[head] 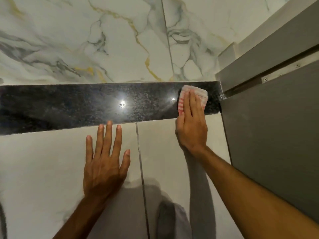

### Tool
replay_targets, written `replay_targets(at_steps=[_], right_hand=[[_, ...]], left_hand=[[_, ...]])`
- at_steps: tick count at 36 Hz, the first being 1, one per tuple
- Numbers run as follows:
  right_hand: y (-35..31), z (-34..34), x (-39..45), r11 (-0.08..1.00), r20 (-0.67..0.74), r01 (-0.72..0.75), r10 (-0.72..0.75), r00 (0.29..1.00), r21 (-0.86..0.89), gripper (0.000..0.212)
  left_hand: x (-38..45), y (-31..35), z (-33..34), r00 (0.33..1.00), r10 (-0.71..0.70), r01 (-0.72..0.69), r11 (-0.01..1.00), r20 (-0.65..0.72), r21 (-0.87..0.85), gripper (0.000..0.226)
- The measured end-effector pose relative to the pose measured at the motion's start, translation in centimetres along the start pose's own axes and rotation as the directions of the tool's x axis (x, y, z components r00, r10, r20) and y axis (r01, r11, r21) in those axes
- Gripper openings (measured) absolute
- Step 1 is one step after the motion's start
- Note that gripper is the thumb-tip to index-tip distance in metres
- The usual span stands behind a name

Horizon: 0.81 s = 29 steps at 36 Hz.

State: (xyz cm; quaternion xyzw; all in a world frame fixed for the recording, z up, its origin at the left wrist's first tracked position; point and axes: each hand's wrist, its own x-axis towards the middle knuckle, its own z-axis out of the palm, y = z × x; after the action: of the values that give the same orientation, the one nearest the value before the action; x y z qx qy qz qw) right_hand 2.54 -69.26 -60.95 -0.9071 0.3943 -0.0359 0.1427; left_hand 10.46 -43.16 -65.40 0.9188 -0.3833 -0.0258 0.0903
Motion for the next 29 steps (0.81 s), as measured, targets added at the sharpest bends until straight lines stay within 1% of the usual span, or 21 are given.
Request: replay_targets(at_steps=[2,3,4,5,6,8,10,11,12,14,16,18,20,22,23,25,27,29], right_hand=[[-0.5,0.0,3.9,0.991,-0.047,-0.129,0.128,0.991,-0.028,0.067],[-1.1,0.0,5.7,0.985,-0.046,-0.17,0.168,0.985,-0.039,0.066],[-1.9,0.0,7.2,0.982,-0.026,-0.184,0.183,0.983,-0.048,0.064],[-2.6,0.2,8.1,0.985,0.005,-0.163,0.164,0.986,-0.057,0.063],[-3.5,0.4,8.5,0.992,0.037,-0.108,0.11,0.993,-0.059,0.062],[-5.0,0.9,7.3,0.997,0.08,0.069,-0.068,0.994,-0.017,0.061],[-5.4,1.4,4.2,0.974,0.085,0.222,-0.224,0.971,0.034,0.061],[-5.1,1.4,2.2,0.966,0.089,0.256,-0.259,0.962,0.042,0.062],[-4.5,1.4,0.2,0.964,0.094,0.262,-0.264,0.96,0.04,0.065],[-2.4,1.4,-3.3,0.976,0.071,0.215,-0.216,0.974,0.03,0.069],[-0.4,1.2,-4.8,0.993,0.022,0.113,-0.113,0.993,0.018,0.07],[0.7,0.8,-3.6,0.999,-0.033,-0.025,0.025,0.999,0.027,0.066],[0.8,0.6,-0.5,0.988,-0.082,-0.155,0.156,0.984,0.018,0.063],[0.1,0.7,3.1,0.977,-0.083,-0.211,0.21,0.974,-0.007,0.063],[-0.6,0.8,4.6,0.98,-0.062,-0.2,0.199,0.978,-0.018,0.063],[-2.1,1.5,5.9,0.994,-0.014,-0.1,0.1,0.995,-0.037,0.063],[-3.5,2.1,4.8,0.999,0.003,0.043,-0.043,0.999,-0.033,0.065],[-3.7,2.5,1.6,0.987,0.02,0.16,-0.16,0.987,0.002,0.067]], left_hand=[[-0.2,-0.1,0.4,1.0,0.0,0.0,1.0,-0.026,0.009,0.075],[-0.2,-0.1,0.5,0.999,0.002,-0.001,1.0,-0.044,0.013,0.075],[-0.1,-0.2,0.6,0.998,0.004,-0.003,1.0,-0.056,0.018,0.075],[-0.1,-0.2,0.7,0.998,0.006,-0.004,1.0,-0.06,0.019,0.075],[0.0,-0.2,0.7,0.998,0.005,-0.004,1.0,-0.062,0.019,0.075],[0.0,-0.3,0.6,0.999,-0.003,0.004,1.0,-0.05,0.024,0.075],[0.0,-0.1,0.3,0.999,-0.007,0.008,1.0,-0.031,0.018,0.075],[0.1,-0.1,0.2,1.0,-0.01,0.01,1.0,-0.022,0.011,0.076],[0.1,-0.1,0.0,1.0,-0.013,0.013,1.0,-0.012,0.005,0.077],[0.1,-0.1,-0.1,1.0,-0.02,0.02,1.0,0.009,-0.002,0.077],[0.1,-0.1,-0.3,0.999,-0.019,0.019,1.0,0.031,-0.008,0.077],[0.1,0.0,-0.4,1.0,-0.012,0.012,1.0,0.024,-0.012,0.076],[0.1,0.1,-0.4,1.0,-0.001,0.001,1.0,0.004,-0.012,0.075],[0.1,0.1,-0.4,1.0,-0.001,0.001,1.0,0.009,-0.028,0.076],[0.1,0.0,-0.4,1.0,-0.003,0.004,0.999,0.019,-0.035,0.076],[0.1,-0.1,-0.2,0.999,-0.013,0.014,0.999,0.035,-0.038,0.077],[0.1,-0.1,-0.1,0.999,-0.019,0.02,0.999,0.039,-0.032,0.078],[0.1,-0.1,-0.1,1.0,-0.013,0.013,0.999,0.012,-0.03,0.076]])
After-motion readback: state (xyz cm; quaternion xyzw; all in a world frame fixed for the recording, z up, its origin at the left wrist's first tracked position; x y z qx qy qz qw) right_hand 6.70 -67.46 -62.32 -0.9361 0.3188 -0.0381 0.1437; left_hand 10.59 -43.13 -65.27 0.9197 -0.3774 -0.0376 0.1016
